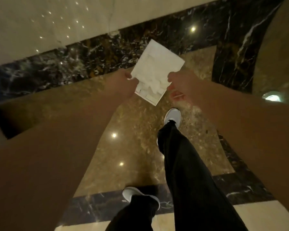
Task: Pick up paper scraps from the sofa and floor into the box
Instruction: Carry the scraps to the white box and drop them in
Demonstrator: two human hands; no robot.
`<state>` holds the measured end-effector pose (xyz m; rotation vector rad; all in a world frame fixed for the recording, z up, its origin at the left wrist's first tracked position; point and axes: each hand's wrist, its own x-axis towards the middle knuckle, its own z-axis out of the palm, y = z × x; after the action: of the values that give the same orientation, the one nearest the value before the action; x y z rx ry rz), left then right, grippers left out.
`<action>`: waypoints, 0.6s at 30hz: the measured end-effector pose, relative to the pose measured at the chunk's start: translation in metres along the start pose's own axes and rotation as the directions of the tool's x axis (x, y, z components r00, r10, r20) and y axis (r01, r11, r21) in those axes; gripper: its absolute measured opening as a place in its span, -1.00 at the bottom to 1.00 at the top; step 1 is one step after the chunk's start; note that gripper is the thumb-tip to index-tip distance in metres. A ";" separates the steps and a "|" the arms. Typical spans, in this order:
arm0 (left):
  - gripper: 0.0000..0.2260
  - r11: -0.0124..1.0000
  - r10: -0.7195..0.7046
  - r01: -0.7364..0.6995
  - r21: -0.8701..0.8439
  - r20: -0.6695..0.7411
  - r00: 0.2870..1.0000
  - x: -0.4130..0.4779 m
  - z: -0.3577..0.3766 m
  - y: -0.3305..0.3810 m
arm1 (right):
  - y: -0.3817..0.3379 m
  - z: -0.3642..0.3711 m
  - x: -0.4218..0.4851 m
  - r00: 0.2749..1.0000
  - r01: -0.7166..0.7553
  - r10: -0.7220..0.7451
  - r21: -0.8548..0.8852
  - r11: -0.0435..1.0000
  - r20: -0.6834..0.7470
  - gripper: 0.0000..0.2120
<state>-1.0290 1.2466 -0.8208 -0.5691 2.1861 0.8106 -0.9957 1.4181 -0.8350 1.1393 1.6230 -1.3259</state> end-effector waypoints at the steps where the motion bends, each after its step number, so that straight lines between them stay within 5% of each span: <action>1: -0.78 0.997 0.051 -0.050 0.055 -0.016 0.999 -0.033 -0.017 -0.001 | -0.007 0.008 -0.037 0.998 0.063 -0.063 -0.062 0.996 -0.002 -0.83; 5: -0.86 0.963 0.211 -0.196 0.186 -0.063 0.975 -0.183 -0.076 -0.042 | 0.006 0.052 -0.200 0.917 0.384 -0.395 -0.361 0.850 0.044 -0.78; 9: -0.70 0.915 0.288 -0.248 0.320 -0.085 0.954 -0.321 -0.132 -0.115 | 0.037 0.097 -0.351 0.684 0.582 -0.719 -0.686 0.436 0.124 -0.73; 13: -0.75 0.922 0.286 -0.209 0.325 -0.208 0.935 -0.431 -0.200 -0.229 | 0.071 0.171 -0.458 0.580 0.644 -0.736 -0.750 0.151 0.349 -0.71; 18: -0.60 0.990 0.018 0.045 0.130 -0.445 0.895 -0.522 -0.257 -0.387 | 0.123 0.308 -0.554 0.387 0.696 -0.650 -0.669 -0.259 0.654 -0.47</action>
<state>-0.5837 0.8725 -0.4336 -0.7582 2.6279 0.5505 -0.6929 1.0250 -0.4221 -0.8372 2.5565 -0.4685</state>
